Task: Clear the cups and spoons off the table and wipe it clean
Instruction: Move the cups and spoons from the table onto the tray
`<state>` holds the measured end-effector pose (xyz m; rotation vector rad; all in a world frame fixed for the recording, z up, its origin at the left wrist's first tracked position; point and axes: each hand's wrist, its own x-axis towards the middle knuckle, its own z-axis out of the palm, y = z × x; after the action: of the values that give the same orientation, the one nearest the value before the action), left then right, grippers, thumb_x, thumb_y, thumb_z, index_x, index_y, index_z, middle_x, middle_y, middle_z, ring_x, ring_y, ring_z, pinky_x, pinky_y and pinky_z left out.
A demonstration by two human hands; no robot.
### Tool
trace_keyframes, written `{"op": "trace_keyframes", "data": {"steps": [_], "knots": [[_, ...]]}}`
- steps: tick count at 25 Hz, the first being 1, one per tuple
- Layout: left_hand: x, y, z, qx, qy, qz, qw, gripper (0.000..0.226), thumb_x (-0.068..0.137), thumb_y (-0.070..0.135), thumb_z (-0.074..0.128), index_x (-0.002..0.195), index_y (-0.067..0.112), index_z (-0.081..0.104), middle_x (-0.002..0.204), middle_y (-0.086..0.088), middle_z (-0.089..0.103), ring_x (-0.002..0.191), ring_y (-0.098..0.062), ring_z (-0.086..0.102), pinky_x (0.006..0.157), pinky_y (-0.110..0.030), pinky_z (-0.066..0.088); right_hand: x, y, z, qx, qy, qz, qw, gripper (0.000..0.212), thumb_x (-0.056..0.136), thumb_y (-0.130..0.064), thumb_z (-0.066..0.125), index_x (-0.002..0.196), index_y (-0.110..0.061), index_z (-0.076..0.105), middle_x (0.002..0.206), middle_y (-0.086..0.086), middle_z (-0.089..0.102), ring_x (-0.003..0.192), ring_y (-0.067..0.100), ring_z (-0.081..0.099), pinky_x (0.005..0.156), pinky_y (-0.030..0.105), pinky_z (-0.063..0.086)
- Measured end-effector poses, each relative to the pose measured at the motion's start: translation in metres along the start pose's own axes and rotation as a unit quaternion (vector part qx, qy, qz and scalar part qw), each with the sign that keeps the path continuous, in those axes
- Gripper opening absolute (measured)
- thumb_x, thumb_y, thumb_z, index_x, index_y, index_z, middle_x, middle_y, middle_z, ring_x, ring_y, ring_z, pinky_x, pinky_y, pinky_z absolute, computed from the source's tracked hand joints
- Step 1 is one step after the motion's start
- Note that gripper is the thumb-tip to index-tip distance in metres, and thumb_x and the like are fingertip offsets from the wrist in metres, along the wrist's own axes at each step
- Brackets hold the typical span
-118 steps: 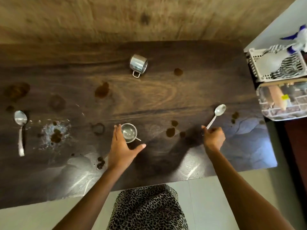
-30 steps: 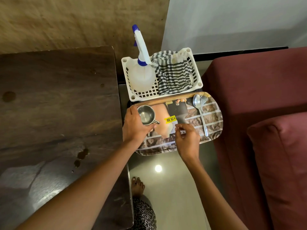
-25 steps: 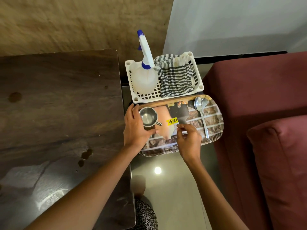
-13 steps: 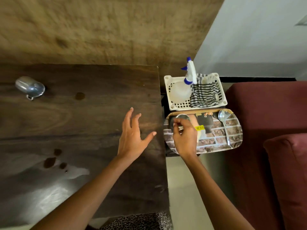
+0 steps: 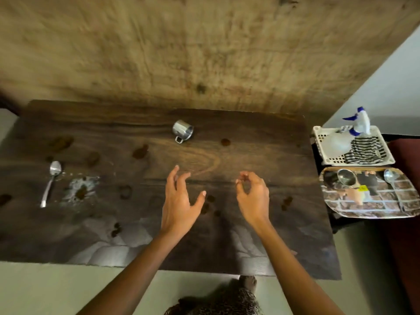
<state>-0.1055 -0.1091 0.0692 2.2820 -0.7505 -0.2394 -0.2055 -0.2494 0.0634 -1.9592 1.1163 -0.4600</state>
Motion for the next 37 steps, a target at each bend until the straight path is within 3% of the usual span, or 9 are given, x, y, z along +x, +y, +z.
{"op": "trace_keyframes", "data": {"steps": [6,14,19,22,24,27,30,33,37], "knots": [[0.015,-0.054,-0.051,-0.027,0.016,-0.058,0.998,0.051,0.081,0.027,0.067,0.125,0.013,0.044,0.149,-0.002,0.021,0.127,-0.021,0.040,0.079,-0.025,0.043,0.003,-0.048,0.085,0.051,-0.079,0.044,0.995,0.030,0.088,-0.022,0.062,0.116,-0.012,0.059,0.107,0.001,0.064,0.103,0.015,0.059,0.093,0.036,0.049],[0.079,-0.129,-0.061,-0.062,0.003,-0.134,0.989,0.048,0.083,0.024,0.066,0.125,0.017,0.045,0.148,0.003,0.023,0.102,-0.021,0.055,0.080,-0.029,0.047,0.134,-0.066,0.202,0.027,-0.087,0.092,0.992,0.077,0.074,-0.036,0.076,0.136,-0.007,0.041,0.135,0.009,0.047,0.123,0.021,0.045,0.099,0.030,0.039],[0.115,-0.154,-0.054,-0.063,-0.005,-0.175,0.983,0.045,0.085,0.026,0.063,0.126,0.018,0.045,0.146,0.005,0.025,0.095,0.004,0.044,0.079,-0.021,0.038,0.197,-0.052,0.248,-0.026,-0.104,0.114,0.988,0.106,0.069,-0.040,0.080,0.148,-0.008,0.016,0.151,0.010,0.026,0.137,0.024,0.027,0.107,0.035,0.030],[0.129,-0.165,-0.046,-0.059,-0.016,-0.187,0.980,0.043,0.086,0.026,0.062,0.126,0.018,0.047,0.147,0.006,0.026,0.068,0.017,0.038,0.070,-0.007,0.032,0.218,-0.040,0.262,-0.068,-0.111,0.097,0.987,0.103,0.066,-0.047,0.080,0.145,-0.010,0.026,0.142,0.008,0.042,0.132,0.026,0.032,0.104,0.039,0.034],[0.133,-0.173,-0.042,-0.061,-0.023,-0.188,0.980,0.043,0.086,0.026,0.062,0.125,0.018,0.048,0.147,0.006,0.026,0.075,0.023,0.038,0.071,-0.006,0.036,0.221,-0.038,0.268,-0.085,-0.095,0.077,0.989,0.092,0.062,-0.049,0.081,0.136,-0.011,0.041,0.128,0.007,0.054,0.122,0.025,0.042,0.093,0.039,0.042],[0.132,-0.183,-0.043,-0.079,-0.021,-0.200,0.976,0.042,0.086,0.023,0.062,0.125,0.017,0.048,0.146,0.004,0.027,0.101,0.020,0.040,0.082,-0.026,0.047,0.215,-0.047,0.271,-0.054,-0.063,0.070,0.994,0.083,0.059,-0.044,0.084,0.126,-0.011,0.047,0.122,0.006,0.054,0.111,0.020,0.052,0.086,0.031,0.045],[0.127,-0.193,-0.050,-0.076,-0.004,-0.213,0.974,0.041,0.086,0.022,0.062,0.124,0.015,0.049,0.143,0.000,0.032,0.124,-0.007,0.041,0.095,-0.038,0.046,0.194,-0.063,0.275,-0.020,-0.063,0.070,0.995,0.081,0.058,-0.036,0.087,0.124,-0.012,0.046,0.121,0.004,0.045,0.104,0.015,0.049,0.086,0.025,0.043],[0.122,-0.209,-0.070,-0.074,0.011,-0.231,0.970,0.039,0.086,0.018,0.061,0.123,0.013,0.049,0.140,-0.003,0.035,0.126,-0.018,0.040,0.099,-0.031,0.039,0.164,-0.086,0.279,0.004,-0.059,0.055,0.997,0.079,0.057,-0.034,0.088,0.121,-0.013,0.047,0.118,0.002,0.046,0.100,0.012,0.047,0.087,0.026,0.045],[0.107,-0.246,-0.105,-0.067,0.054,-0.286,0.954,0.035,0.086,0.015,0.061,0.119,0.011,0.051,0.136,-0.008,0.041,0.125,-0.024,0.041,0.103,-0.041,0.040,0.119,-0.116,0.285,0.009,-0.048,0.042,0.998,0.080,0.057,-0.036,0.088,0.123,-0.014,0.049,0.117,0.002,0.049,0.098,0.006,0.044,0.083,0.021,0.039]]}}
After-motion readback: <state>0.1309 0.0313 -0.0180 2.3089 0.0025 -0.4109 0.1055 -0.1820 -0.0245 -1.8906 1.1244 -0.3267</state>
